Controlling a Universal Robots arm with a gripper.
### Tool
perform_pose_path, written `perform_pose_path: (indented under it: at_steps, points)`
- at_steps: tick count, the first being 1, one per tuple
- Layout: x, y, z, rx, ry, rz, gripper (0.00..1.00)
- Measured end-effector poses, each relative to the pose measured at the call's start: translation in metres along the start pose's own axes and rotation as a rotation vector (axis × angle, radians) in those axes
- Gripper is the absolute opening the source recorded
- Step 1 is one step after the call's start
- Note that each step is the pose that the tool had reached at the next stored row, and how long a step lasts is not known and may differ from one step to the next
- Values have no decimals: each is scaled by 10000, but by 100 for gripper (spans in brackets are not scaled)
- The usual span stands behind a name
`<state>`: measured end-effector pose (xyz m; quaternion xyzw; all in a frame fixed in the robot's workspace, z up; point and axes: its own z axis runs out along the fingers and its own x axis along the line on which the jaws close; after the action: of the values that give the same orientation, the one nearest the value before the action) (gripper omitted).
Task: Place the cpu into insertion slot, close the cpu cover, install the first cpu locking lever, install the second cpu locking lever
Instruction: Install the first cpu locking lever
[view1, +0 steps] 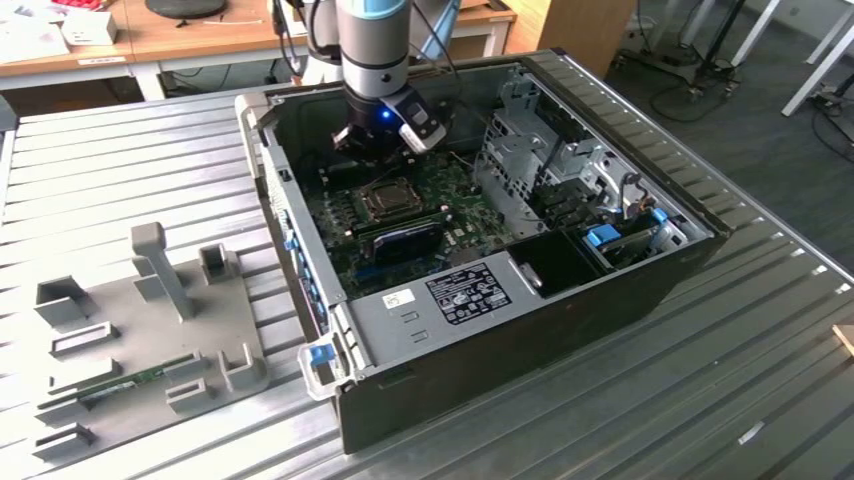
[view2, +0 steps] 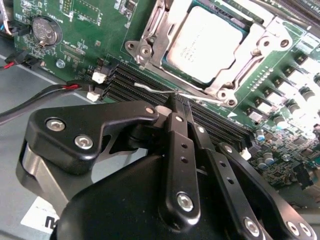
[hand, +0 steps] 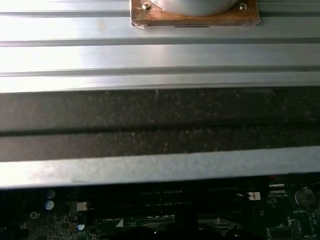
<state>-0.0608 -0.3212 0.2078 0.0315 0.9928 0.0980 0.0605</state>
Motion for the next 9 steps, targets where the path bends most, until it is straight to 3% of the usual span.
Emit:
perform_pose_path:
  at_steps: [9]
  points:
    - [-5, -10, 52, 3, 1, 3, 10]
